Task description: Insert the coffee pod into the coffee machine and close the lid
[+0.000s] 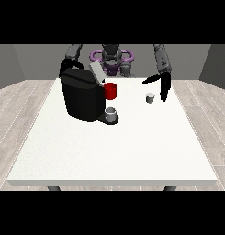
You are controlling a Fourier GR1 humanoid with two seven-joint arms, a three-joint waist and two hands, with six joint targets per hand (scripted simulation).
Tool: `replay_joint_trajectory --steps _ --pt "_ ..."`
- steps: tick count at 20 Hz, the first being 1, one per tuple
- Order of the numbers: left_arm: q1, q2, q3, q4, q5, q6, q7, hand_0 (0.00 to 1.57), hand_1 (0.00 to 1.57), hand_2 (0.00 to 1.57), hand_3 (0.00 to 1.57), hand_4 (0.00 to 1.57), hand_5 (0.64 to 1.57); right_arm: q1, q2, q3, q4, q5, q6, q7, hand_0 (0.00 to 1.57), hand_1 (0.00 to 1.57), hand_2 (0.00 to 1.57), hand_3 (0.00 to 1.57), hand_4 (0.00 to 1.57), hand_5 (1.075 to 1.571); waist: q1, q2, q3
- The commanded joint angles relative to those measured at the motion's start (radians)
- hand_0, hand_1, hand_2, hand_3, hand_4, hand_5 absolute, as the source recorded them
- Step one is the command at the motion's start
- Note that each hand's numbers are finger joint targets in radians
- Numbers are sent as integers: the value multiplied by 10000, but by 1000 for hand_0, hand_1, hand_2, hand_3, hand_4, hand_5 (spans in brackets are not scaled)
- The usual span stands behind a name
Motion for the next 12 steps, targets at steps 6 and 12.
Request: replay_joint_trajectory --steps 6,12 --pt "-484 -224 -213 1483 -1125 722 -18 695 695 778 429 0 1571 7 51 13 652 78 -6 -164 0 0 0 0 427 1571 -46 -249 1" --pt "-553 310 -582 2173 -2021 846 -612 580 580 719 472 0 1571 -5 308 281 336 304 -334 69 0 0 0 0 453 1571 -286 -99 -1"
